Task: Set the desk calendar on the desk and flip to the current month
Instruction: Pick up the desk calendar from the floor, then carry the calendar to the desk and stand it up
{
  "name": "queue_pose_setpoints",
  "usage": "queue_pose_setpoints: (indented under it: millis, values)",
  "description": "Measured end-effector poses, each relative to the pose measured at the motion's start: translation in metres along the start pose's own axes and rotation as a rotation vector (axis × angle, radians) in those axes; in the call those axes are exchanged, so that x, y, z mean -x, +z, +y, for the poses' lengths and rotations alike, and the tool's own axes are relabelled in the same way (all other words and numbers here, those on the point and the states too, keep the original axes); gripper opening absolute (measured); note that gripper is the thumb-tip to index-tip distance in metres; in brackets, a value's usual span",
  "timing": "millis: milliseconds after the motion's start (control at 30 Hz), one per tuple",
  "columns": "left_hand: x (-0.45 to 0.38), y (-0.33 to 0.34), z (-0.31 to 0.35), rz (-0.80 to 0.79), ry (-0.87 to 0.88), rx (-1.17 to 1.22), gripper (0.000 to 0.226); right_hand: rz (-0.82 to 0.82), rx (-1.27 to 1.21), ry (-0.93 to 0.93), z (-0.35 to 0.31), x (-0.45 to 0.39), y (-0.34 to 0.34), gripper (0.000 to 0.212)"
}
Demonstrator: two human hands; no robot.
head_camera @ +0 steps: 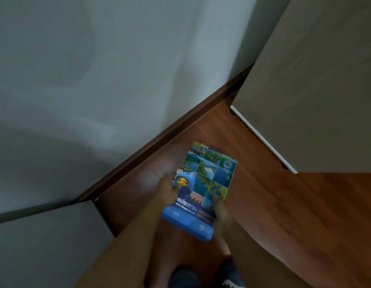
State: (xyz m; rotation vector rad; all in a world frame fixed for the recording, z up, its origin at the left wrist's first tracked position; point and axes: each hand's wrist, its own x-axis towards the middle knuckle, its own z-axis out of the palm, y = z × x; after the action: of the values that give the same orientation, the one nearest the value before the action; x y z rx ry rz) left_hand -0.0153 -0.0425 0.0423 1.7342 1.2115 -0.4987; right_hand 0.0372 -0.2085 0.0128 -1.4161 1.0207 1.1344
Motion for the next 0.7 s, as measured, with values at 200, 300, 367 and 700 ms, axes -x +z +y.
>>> queue_pose_setpoints:
  millis: [200,300,367,700]
  values:
    - [0.145,-0.078,0.095,-0.101,-0.082,0.526,0.020,-0.067,0.211,-0.459,-0.089,0.193,-0.039,0.013]
    - [0.230,-0.141,0.165,-0.133,0.022,0.545,0.016,-0.232,0.267,-0.605,-0.132,0.322,-0.055,0.019]
    - [0.293,-0.177,0.212,-0.179,0.130,0.536,0.032,-0.305,0.272,-0.667,-0.152,0.402,-0.073,0.019]
    - [0.545,-0.199,0.418,-0.309,0.672,0.239,0.012,-0.056,0.183,-1.139,-0.202,0.682,-0.249,0.031]
